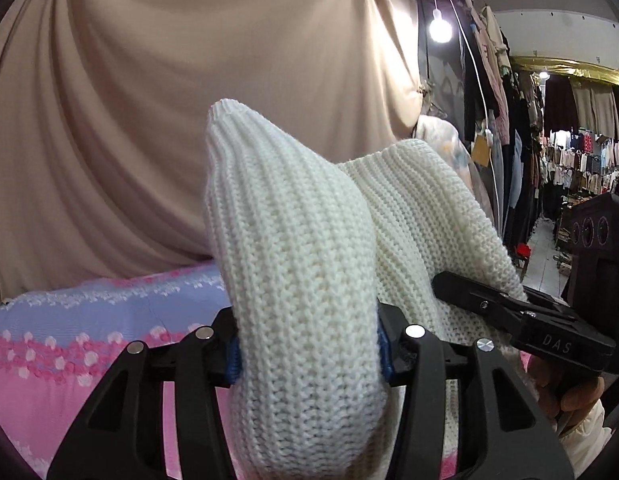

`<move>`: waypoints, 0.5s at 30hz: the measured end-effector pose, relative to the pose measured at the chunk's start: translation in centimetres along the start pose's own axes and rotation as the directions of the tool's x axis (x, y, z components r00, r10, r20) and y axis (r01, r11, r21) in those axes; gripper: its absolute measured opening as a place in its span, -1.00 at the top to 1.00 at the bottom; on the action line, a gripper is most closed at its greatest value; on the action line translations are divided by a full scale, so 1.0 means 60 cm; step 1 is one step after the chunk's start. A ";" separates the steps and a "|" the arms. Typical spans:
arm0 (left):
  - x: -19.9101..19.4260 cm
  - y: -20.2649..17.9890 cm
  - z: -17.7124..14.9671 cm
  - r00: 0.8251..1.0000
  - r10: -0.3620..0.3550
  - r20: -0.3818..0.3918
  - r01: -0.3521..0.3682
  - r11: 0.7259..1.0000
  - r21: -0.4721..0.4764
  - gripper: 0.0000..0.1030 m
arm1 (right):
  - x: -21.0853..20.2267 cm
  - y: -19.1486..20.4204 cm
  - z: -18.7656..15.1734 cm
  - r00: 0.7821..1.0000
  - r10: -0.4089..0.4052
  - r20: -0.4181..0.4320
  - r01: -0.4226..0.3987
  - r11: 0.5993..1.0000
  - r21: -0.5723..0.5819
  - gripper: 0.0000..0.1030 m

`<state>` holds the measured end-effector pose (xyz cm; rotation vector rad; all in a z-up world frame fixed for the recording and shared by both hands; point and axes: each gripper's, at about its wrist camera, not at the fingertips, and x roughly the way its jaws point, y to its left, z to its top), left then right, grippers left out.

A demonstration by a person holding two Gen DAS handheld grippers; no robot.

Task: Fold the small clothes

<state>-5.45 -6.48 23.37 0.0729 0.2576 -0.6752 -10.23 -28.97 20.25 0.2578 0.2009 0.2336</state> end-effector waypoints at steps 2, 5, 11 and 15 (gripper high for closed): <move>0.001 0.034 0.013 1.000 0.015 0.012 -0.015 1.000 -0.014 0.04 | 0.041 0.004 0.013 0.999 0.042 -0.004 -0.042 0.999 0.016 0.22; 0.031 0.097 0.018 0.999 0.031 -0.020 -0.032 0.997 -0.066 0.00 | 0.132 -0.011 0.008 0.995 0.080 -0.066 -0.075 0.994 0.078 0.18; 0.227 0.244 -0.114 0.946 0.105 -0.308 -0.164 0.972 -0.171 -0.60 | 0.377 -0.121 -0.156 0.906 0.037 -0.421 0.085 0.960 0.268 0.06; 0.261 0.337 -0.225 0.894 0.029 -0.448 -0.196 0.923 -0.331 -0.57 | 0.382 -0.162 -0.221 0.898 0.064 -0.435 0.108 0.927 0.360 0.14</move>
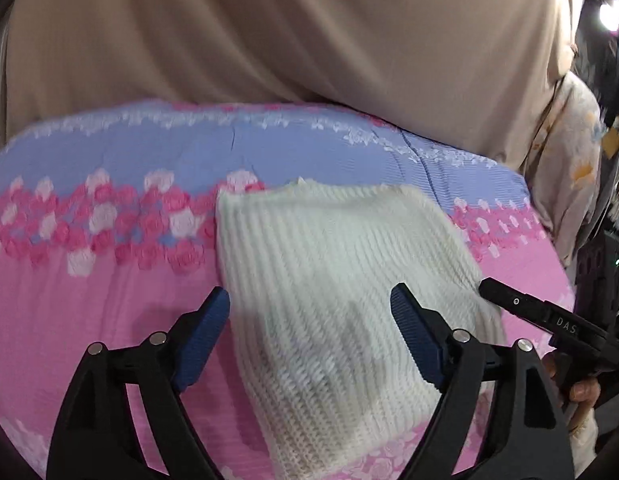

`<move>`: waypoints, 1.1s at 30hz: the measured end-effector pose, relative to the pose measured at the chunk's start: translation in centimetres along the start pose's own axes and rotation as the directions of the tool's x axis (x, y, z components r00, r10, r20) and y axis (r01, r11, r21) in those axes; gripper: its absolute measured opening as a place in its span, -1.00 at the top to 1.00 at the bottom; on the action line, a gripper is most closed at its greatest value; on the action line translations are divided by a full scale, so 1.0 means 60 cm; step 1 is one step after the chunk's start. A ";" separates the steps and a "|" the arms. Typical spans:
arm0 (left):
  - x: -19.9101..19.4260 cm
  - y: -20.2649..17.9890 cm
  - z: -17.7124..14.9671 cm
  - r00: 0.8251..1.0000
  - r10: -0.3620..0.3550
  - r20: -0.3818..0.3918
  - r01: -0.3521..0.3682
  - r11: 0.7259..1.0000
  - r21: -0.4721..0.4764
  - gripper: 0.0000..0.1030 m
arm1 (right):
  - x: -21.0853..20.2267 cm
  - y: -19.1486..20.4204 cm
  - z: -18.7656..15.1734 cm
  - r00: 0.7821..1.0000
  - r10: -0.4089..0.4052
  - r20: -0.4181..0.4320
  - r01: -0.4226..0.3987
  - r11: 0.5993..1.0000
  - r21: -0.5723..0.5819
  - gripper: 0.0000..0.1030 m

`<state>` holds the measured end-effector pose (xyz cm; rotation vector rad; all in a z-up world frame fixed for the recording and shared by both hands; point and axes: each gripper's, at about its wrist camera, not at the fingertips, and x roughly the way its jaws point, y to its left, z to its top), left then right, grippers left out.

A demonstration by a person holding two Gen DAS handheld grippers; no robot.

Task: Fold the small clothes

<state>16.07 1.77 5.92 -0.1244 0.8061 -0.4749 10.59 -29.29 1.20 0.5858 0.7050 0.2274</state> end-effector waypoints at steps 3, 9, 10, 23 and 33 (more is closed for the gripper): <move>0.000 0.051 -0.009 0.994 -0.108 0.007 0.108 0.986 -0.125 -0.87 | -0.007 0.012 0.017 1.000 0.003 0.025 -0.002 0.999 -0.037 -0.31; 0.076 0.058 -0.007 0.988 -0.120 -0.098 0.104 0.983 -0.152 -0.87 | 0.098 0.013 0.035 0.987 -0.058 -0.149 0.050 0.997 -0.062 -0.49; 0.086 0.060 -0.011 0.986 -0.128 -0.111 0.110 0.982 -0.154 -0.86 | 0.114 0.014 0.031 0.983 -0.084 -0.161 0.072 0.994 -0.076 -0.43; 0.091 0.033 -0.008 0.998 -0.001 -0.067 0.002 1.000 0.021 -0.08 | 0.090 0.004 0.008 0.997 -0.059 -0.048 0.054 0.993 -0.104 0.21; -0.017 -0.037 -0.046 0.969 0.231 0.087 -0.240 0.965 0.107 -0.33 | -0.020 0.142 -0.043 0.987 -0.149 0.061 0.161 0.926 -0.343 0.68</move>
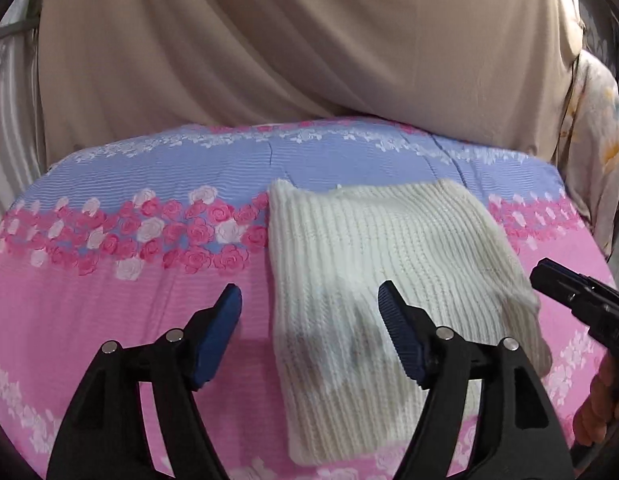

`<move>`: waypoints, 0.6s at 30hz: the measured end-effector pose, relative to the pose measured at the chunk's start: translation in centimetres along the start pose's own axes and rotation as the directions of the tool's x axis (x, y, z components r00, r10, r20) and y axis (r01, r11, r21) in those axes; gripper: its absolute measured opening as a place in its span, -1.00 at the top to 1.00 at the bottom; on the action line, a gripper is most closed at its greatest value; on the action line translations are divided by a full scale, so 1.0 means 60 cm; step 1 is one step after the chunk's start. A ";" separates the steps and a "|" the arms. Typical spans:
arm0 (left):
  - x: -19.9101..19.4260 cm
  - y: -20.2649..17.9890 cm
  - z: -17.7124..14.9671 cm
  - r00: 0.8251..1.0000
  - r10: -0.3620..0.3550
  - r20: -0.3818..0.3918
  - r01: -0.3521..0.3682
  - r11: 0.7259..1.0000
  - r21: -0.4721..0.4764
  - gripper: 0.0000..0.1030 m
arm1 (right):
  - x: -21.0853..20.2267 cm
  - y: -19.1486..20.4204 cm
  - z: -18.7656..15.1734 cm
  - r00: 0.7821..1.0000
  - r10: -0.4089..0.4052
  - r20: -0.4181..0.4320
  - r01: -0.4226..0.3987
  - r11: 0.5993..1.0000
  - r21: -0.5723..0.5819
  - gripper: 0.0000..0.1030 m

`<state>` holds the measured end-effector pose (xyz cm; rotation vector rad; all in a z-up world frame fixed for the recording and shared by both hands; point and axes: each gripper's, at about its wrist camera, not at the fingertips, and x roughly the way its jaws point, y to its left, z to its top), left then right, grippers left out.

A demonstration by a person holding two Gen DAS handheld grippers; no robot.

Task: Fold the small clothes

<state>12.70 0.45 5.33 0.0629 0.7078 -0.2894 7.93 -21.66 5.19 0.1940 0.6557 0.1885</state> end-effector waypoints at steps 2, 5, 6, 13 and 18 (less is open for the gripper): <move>0.014 -0.013 -0.012 0.999 0.005 -0.039 -0.005 1.000 0.013 -0.33 | 0.021 0.016 -0.027 0.996 -0.076 -0.054 0.072 0.995 -0.066 0.94; 0.045 -0.015 -0.042 0.995 0.033 -0.099 -0.033 0.999 0.001 -0.36 | 0.046 -0.017 -0.066 0.983 -0.160 -0.086 0.155 0.986 -0.062 1.00; 0.049 -0.011 -0.051 0.994 0.024 -0.104 -0.026 1.000 -0.015 -0.37 | 0.048 -0.027 -0.070 0.988 -0.136 -0.075 0.133 0.990 -0.037 1.00; 0.019 -0.030 -0.084 0.993 0.111 -0.037 -0.112 0.994 -0.014 -0.50 | -0.005 -0.012 -0.081 0.992 -0.123 0.024 0.123 0.992 0.028 0.90; 0.000 -0.039 -0.117 0.991 0.131 0.001 -0.131 0.990 -0.046 -0.82 | -0.038 -0.012 -0.122 0.980 -0.193 0.053 0.188 0.979 0.078 0.25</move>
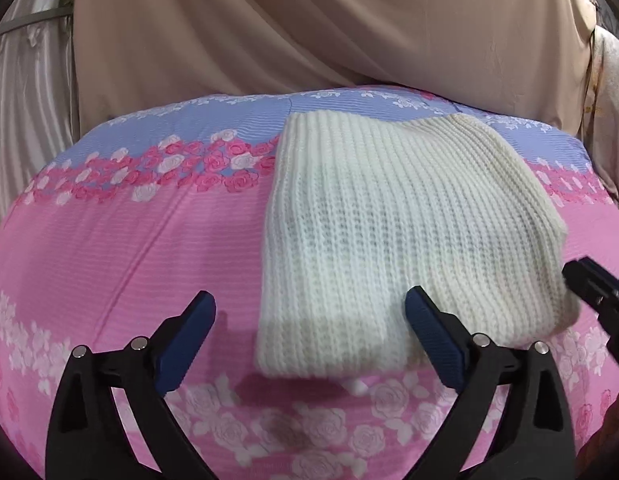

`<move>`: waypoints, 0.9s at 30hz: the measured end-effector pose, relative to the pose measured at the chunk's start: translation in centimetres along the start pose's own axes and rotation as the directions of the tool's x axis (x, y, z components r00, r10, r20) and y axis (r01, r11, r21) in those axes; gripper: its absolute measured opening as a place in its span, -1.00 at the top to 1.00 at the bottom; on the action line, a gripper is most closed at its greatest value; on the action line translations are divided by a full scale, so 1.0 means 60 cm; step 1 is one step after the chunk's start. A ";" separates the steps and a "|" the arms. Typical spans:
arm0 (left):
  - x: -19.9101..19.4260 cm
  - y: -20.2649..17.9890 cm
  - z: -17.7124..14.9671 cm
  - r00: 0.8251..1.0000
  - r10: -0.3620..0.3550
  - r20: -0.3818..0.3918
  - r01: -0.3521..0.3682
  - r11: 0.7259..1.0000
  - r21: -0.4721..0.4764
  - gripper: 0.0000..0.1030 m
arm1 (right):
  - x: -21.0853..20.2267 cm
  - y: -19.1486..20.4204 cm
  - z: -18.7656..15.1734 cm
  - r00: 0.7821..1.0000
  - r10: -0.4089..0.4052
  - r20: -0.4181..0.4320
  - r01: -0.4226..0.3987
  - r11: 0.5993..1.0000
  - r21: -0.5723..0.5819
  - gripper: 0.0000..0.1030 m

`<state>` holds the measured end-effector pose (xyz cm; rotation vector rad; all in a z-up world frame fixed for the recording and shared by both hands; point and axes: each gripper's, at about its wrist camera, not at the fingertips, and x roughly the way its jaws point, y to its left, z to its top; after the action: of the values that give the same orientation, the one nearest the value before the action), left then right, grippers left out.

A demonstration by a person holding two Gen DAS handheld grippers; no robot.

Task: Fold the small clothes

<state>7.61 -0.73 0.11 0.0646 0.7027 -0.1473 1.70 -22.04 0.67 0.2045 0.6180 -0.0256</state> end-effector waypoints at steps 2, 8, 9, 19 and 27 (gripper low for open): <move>-0.003 -0.008 -0.013 1.000 0.017 -0.003 -0.017 1.000 0.011 -0.82 | -0.002 0.000 -0.020 0.999 -0.024 -0.026 0.024 1.000 -0.012 0.09; -0.024 -0.033 -0.041 1.000 0.027 -0.011 -0.026 0.999 0.029 -0.90 | -0.005 0.016 -0.055 0.993 -0.082 -0.090 0.079 0.996 -0.033 -0.22; -0.026 -0.037 -0.045 0.999 0.027 -0.018 -0.026 0.999 0.033 -0.90 | -0.006 0.016 -0.056 0.992 -0.088 -0.086 0.085 0.996 -0.028 -0.24; -0.036 -0.048 -0.056 0.997 0.074 -0.006 -0.074 0.996 0.048 -0.90 | -0.007 0.020 -0.069 0.989 -0.088 -0.117 0.087 0.996 -0.009 -0.34; -0.035 -0.053 -0.058 0.994 0.113 -0.006 -0.113 0.992 0.058 -0.90 | 0.000 0.021 -0.070 0.983 -0.121 -0.136 0.121 0.993 -0.008 -0.35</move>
<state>3.30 -3.22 -1.23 0.1601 0.7020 -0.0590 -0.59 -19.96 -2.46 0.1698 0.7665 -0.1296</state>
